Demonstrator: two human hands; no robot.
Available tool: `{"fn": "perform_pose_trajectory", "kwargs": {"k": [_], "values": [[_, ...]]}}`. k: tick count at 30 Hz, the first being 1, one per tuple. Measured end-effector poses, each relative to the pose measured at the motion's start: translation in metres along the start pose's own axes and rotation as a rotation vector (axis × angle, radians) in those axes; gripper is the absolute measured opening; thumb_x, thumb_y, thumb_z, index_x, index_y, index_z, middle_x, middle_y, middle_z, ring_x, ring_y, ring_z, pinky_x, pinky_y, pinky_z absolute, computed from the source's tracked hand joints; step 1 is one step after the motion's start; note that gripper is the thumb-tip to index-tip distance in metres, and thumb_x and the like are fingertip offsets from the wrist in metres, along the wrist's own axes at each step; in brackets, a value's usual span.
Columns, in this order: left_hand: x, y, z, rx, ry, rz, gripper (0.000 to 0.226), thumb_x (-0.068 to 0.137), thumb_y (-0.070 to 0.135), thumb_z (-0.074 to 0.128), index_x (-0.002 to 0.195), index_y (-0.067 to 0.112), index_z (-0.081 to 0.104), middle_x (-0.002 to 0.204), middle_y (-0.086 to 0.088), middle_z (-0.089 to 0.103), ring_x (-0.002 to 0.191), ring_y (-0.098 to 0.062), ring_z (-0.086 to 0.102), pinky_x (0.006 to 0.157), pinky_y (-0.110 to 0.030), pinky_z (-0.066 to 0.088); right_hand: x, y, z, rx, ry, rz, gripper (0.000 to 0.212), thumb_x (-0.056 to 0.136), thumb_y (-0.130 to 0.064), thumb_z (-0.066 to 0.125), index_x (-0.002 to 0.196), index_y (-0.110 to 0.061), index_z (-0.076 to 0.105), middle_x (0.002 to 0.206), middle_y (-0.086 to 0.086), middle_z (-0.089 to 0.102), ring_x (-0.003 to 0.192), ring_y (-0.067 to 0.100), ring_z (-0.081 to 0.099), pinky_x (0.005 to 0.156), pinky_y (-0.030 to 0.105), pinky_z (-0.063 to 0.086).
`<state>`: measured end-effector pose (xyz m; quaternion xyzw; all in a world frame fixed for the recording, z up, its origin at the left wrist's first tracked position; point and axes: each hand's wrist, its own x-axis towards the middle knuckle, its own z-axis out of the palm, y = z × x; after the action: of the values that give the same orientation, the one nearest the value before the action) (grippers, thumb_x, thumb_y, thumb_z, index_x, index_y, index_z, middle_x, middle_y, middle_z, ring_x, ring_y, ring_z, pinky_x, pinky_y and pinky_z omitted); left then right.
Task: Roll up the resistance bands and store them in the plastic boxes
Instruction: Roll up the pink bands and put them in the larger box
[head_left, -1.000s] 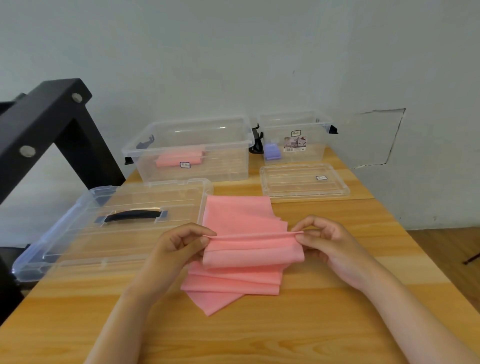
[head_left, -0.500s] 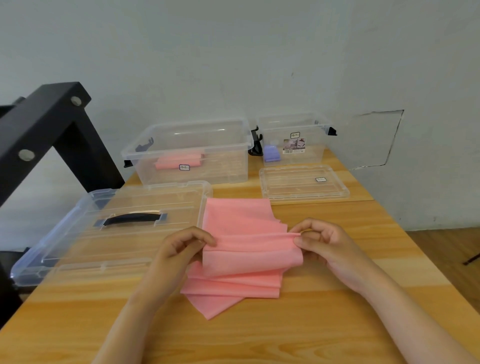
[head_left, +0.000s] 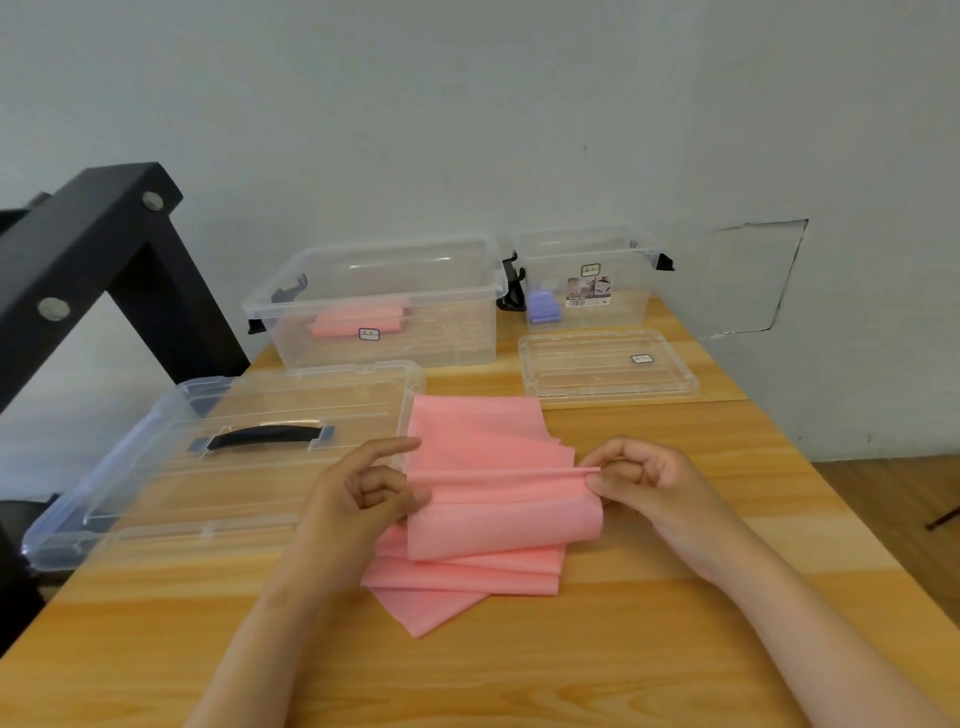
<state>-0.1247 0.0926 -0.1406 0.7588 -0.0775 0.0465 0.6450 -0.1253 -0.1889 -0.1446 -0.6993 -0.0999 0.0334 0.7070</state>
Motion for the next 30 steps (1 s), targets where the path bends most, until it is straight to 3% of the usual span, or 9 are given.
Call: {"fn": "perform_pose_trajectory", "kwargs": {"k": [6,8,10,13,16,19,23,26,30], "values": [[-0.001,0.003,0.001,-0.009,-0.016,0.025,0.005,0.085,-0.007,0.06,0.087,-0.009,0.064,0.067,-0.026,0.057,0.06,-0.021,0.056,0.056,-0.023,0.05,0.0,0.001,0.001,-0.092,0.028,-0.007,0.011,0.086,-0.003,0.064,0.093,-0.008,0.07,0.077,0.004,0.073,0.072,0.007,0.065,0.068,0.011,0.046],[-0.002,0.003,0.001,-0.083,-0.03,0.008,0.007,0.086,-0.006,0.057,0.089,-0.01,0.061,0.065,-0.021,0.053,0.059,-0.023,0.052,0.055,-0.023,0.049,0.0,0.001,0.0,-0.113,0.035,-0.027,0.009,0.086,-0.003,0.064,0.092,-0.008,0.07,0.082,0.011,0.073,0.075,0.011,0.066,0.07,0.013,0.047],[-0.002,0.004,0.0,-0.163,-0.059,-0.018,0.009,0.082,0.009,0.066,0.087,0.001,0.069,0.069,-0.018,0.057,0.063,-0.02,0.055,0.058,-0.022,0.051,-0.001,-0.001,0.0,-0.101,0.049,-0.06,0.011,0.086,-0.001,0.063,0.089,-0.009,0.07,0.083,0.016,0.071,0.076,0.012,0.065,0.07,0.014,0.047],[-0.001,0.003,-0.004,-0.31,-0.113,-0.081,0.047,0.051,0.043,0.09,0.083,0.013,0.076,0.072,-0.007,0.065,0.065,-0.012,0.061,0.059,-0.019,0.053,-0.001,-0.003,0.001,0.077,0.045,-0.084,0.02,0.08,0.002,0.064,0.077,-0.015,0.074,0.073,0.008,0.068,0.071,0.01,0.064,0.065,0.016,0.049],[0.0,0.001,-0.005,-0.472,-0.147,-0.105,0.053,0.041,0.038,0.095,0.081,0.01,0.076,0.066,-0.004,0.063,0.058,-0.009,0.06,0.054,-0.018,0.051,-0.001,-0.006,0.001,0.27,-0.012,-0.058,0.014,0.072,-0.002,0.069,0.071,-0.014,0.076,0.067,0.004,0.065,0.065,0.009,0.062,0.06,0.018,0.051],[0.0,0.001,-0.006,-0.5,-0.153,-0.091,0.049,0.046,0.036,0.093,0.081,0.006,0.075,0.067,-0.006,0.064,0.058,-0.011,0.06,0.054,-0.018,0.05,0.0,-0.003,-0.001,0.276,-0.042,-0.057,0.01,0.071,-0.002,0.07,0.073,-0.01,0.076,0.071,0.008,0.066,0.069,0.012,0.062,0.063,0.02,0.051],[-0.002,0.005,-0.001,-0.259,-0.049,-0.01,0.007,0.069,0.011,0.08,0.069,0.009,0.073,0.073,-0.004,0.07,0.067,-0.012,0.061,0.06,-0.017,0.049,-0.001,-0.002,0.0,0.142,0.001,-0.064,0.01,0.068,-0.018,0.078,0.074,-0.011,0.075,0.076,0.005,0.07,0.074,0.011,0.063,0.067,0.017,0.049],[-0.002,0.0,0.007,-0.005,0.051,0.06,0.018,0.074,-0.009,0.073,0.076,0.009,0.073,0.07,0.0,0.07,0.066,-0.007,0.061,0.063,-0.014,0.049,0.001,0.0,0.002,-0.048,0.082,-0.072,0.013,0.073,0.002,0.077,0.075,-0.01,0.071,0.07,-0.004,0.067,0.07,0.006,0.061,0.066,0.013,0.047],[0.0,-0.005,0.005,0.121,0.049,0.093,0.035,0.072,-0.004,0.076,0.097,0.02,0.073,0.075,-0.006,0.068,0.07,-0.011,0.063,0.07,-0.017,0.052,0.002,0.004,0.004,-0.222,0.113,-0.08,0.02,0.078,0.0,0.074,0.088,-0.017,0.072,0.076,-0.003,0.071,0.072,0.004,0.064,0.069,0.012,0.047]]}}
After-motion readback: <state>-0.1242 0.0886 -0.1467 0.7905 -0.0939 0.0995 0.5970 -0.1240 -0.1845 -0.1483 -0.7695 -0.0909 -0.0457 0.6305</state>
